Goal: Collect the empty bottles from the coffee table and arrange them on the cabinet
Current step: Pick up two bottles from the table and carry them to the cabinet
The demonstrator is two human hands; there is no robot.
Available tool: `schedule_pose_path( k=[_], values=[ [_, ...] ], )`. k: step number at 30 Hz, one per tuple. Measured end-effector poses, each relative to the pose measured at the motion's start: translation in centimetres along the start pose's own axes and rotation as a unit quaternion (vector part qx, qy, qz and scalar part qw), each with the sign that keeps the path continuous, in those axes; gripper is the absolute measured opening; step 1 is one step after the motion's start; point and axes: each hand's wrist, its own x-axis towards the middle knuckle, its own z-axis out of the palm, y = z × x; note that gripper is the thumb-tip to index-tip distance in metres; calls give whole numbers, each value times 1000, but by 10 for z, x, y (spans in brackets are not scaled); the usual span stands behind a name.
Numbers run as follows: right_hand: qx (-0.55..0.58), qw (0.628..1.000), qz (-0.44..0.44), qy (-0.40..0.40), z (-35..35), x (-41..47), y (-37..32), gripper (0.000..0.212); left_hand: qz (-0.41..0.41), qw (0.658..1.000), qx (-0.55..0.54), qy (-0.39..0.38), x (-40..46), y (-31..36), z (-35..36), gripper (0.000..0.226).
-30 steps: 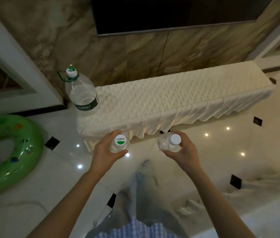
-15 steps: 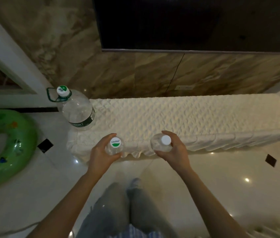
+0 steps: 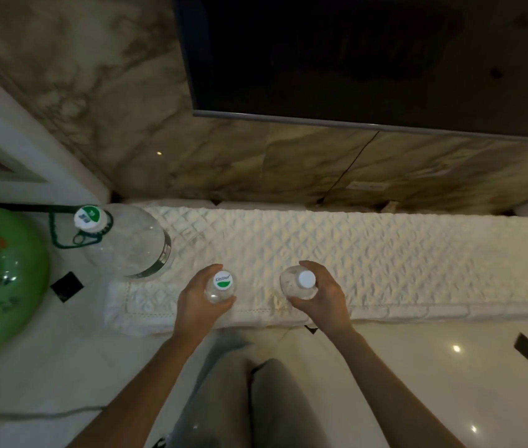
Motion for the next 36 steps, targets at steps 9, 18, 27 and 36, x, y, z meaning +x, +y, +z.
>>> schedule_pose_path(
  k=[9,18,27,36],
  values=[
    [-21,999,24,-32,46,85,37,67,-33,999,-4,1,74,-54,37,64],
    [-26,997,49,-58,83,142,75,72,-94,996,-2,-4,104,-98,82,68],
    [-61,993,47,-85,101,159,93,75,-108,994,-16,-6,104,-115,108,66],
    [-53,994,38,-90,92,150,96,77,-121,992,-35,-18,101,-109,103,72]
  ],
)
